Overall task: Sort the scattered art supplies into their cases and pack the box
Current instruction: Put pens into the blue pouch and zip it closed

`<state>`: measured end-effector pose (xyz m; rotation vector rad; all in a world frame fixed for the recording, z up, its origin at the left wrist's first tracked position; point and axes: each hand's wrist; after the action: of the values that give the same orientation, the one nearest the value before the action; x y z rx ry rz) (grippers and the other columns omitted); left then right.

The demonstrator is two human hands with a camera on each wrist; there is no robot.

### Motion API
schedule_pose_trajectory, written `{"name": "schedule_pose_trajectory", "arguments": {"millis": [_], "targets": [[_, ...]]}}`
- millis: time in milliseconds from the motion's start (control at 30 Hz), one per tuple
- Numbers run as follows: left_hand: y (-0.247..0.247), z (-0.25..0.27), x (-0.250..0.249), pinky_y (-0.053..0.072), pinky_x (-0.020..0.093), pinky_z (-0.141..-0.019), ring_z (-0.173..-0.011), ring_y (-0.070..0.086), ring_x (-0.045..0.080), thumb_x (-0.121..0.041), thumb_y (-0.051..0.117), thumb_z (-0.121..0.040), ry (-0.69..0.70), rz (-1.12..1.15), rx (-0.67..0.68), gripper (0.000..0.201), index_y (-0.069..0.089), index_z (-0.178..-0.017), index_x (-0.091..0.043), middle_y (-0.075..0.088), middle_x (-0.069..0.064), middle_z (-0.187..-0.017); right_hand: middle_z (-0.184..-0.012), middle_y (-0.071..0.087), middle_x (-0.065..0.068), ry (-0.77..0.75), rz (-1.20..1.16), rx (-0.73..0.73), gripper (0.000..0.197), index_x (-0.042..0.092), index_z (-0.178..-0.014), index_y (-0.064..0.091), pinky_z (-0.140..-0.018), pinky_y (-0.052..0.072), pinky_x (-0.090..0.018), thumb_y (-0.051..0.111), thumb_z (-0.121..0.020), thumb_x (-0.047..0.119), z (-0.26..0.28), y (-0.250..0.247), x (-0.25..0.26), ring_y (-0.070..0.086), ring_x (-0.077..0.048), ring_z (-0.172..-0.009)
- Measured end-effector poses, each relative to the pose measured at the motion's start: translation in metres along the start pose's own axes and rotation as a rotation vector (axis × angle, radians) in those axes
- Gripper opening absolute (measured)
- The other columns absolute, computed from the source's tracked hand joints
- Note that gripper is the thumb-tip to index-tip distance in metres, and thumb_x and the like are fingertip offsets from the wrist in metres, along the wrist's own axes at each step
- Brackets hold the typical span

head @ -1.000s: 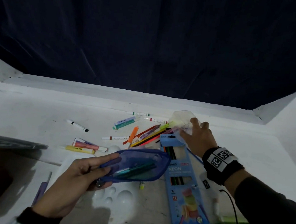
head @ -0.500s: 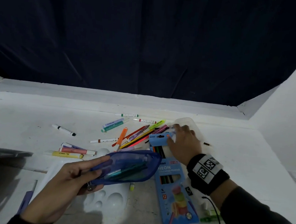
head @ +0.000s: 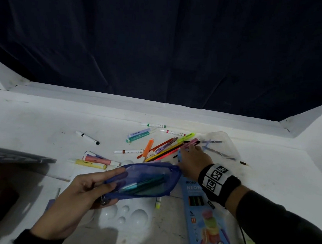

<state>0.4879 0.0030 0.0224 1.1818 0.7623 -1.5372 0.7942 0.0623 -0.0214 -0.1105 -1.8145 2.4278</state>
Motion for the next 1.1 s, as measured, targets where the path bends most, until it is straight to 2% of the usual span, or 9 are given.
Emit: {"name": "schedule_pose_trajectory", "arguments": {"millis": [100, 200, 367, 467, 567, 667, 900, 1000, 1100], "targets": [[0.0, -0.002, 0.002, 0.06, 0.035, -0.084, -0.106, 0.071, 0.025, 0.004, 0.058, -0.092, -0.001, 0.017, -0.004, 0.036, 0.08, -0.105, -0.022, 0.075, 0.003, -0.113, -0.137, 0.046, -0.011, -0.08, 0.016, -0.107, 0.05, 0.016, -0.138, 0.042, -0.096, 0.046, -0.044, 0.049, -0.095, 0.04, 0.018, 0.004, -0.002, 0.041, -0.03, -0.128], [0.005, -0.004, 0.001, 0.06, 0.035, -0.084, -0.107, 0.071, 0.025, 0.003, 0.058, -0.092, 0.004, 0.004, 0.026, 0.036, 0.079, -0.107, -0.022, 0.075, 0.002, -0.114, -0.123, 0.055, -0.006, -0.147, 0.053, -0.171, 0.033, 0.015, -0.122, 0.052, -0.093, 0.044, -0.042, 0.044, -0.097, 0.035, 0.034, 0.0, -0.004, 0.05, -0.028, -0.117], [0.011, -0.007, 0.0, 0.061, 0.031, -0.082, -0.106, 0.072, 0.023, 0.002, 0.059, -0.092, -0.003, -0.01, 0.066, 0.036, 0.079, -0.108, -0.023, 0.075, 0.003, -0.115, -0.108, 0.057, -0.009, -0.14, -0.162, -0.181, 0.021, 0.011, -0.101, 0.057, -0.083, 0.046, -0.037, 0.041, -0.097, 0.025, 0.025, 0.001, -0.021, 0.056, -0.028, -0.1], [0.013, -0.009, -0.001, 0.061, 0.031, -0.083, -0.105, 0.072, 0.023, 0.001, 0.059, -0.092, -0.002, -0.027, 0.07, 0.036, 0.079, -0.107, -0.026, 0.075, 0.002, -0.114, -0.107, 0.059, -0.012, -0.061, -0.153, -0.208, 0.018, 0.006, -0.102, 0.057, -0.072, 0.043, -0.032, 0.042, -0.099, 0.016, 0.007, -0.004, -0.034, 0.058, -0.027, -0.094], [0.015, -0.01, -0.002, 0.061, 0.028, -0.079, -0.105, 0.072, 0.021, 0.001, 0.058, -0.093, -0.001, -0.024, 0.065, 0.035, 0.078, -0.111, -0.022, 0.075, 0.001, -0.114, -0.109, 0.061, -0.016, 0.006, -0.122, -0.183, 0.013, 0.004, -0.102, 0.056, -0.07, 0.043, -0.033, 0.049, -0.095, 0.012, -0.01, -0.013, -0.042, 0.059, -0.029, -0.093], [0.016, -0.012, -0.005, 0.06, 0.026, -0.077, -0.105, 0.072, 0.02, 0.001, 0.059, -0.093, 0.009, -0.021, 0.062, 0.034, 0.077, -0.113, -0.019, 0.075, 0.002, -0.114, -0.11, 0.062, -0.014, 0.021, -0.037, -0.114, 0.019, 0.005, -0.107, 0.058, -0.073, 0.044, -0.032, 0.058, -0.092, 0.016, -0.021, -0.02, -0.045, 0.061, -0.03, -0.099], [0.016, -0.015, -0.007, 0.06, 0.027, -0.083, -0.108, 0.07, 0.021, 0.002, 0.057, -0.094, 0.02, -0.027, 0.034, 0.034, 0.074, -0.117, -0.016, 0.075, 0.003, -0.114, -0.118, 0.062, -0.012, 0.025, 0.148, -0.102, 0.032, 0.004, -0.12, 0.056, -0.083, 0.046, -0.036, 0.058, -0.093, 0.021, -0.031, -0.015, -0.036, 0.059, -0.029, -0.109], [0.016, -0.015, -0.006, 0.06, 0.025, -0.079, -0.107, 0.071, 0.021, 0.002, 0.057, -0.094, 0.017, -0.031, 0.029, 0.034, 0.074, -0.117, -0.016, 0.075, 0.003, -0.114, -0.104, 0.062, -0.012, -0.002, 0.069, -0.136, 0.017, 0.008, -0.095, 0.056, -0.069, 0.043, -0.032, 0.053, -0.092, 0.025, -0.029, -0.009, -0.036, 0.061, -0.028, -0.095], [0.017, -0.014, -0.004, 0.06, 0.026, -0.079, -0.105, 0.072, 0.02, 0.002, 0.057, -0.093, 0.003, -0.029, 0.032, 0.034, 0.075, -0.117, -0.017, 0.075, 0.003, -0.114, -0.088, 0.05, -0.007, -0.02, 0.017, -0.113, 0.017, 0.015, -0.079, 0.041, -0.068, 0.043, -0.032, 0.053, -0.092, 0.017, -0.026, -0.005, -0.036, 0.06, -0.027, -0.092]]}}
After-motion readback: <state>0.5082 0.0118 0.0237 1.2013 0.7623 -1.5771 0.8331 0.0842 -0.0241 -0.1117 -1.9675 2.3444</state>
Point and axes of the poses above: each hand's wrist, its own z-axis away from the middle knuckle, its own y-axis out of the palm, x = y × z
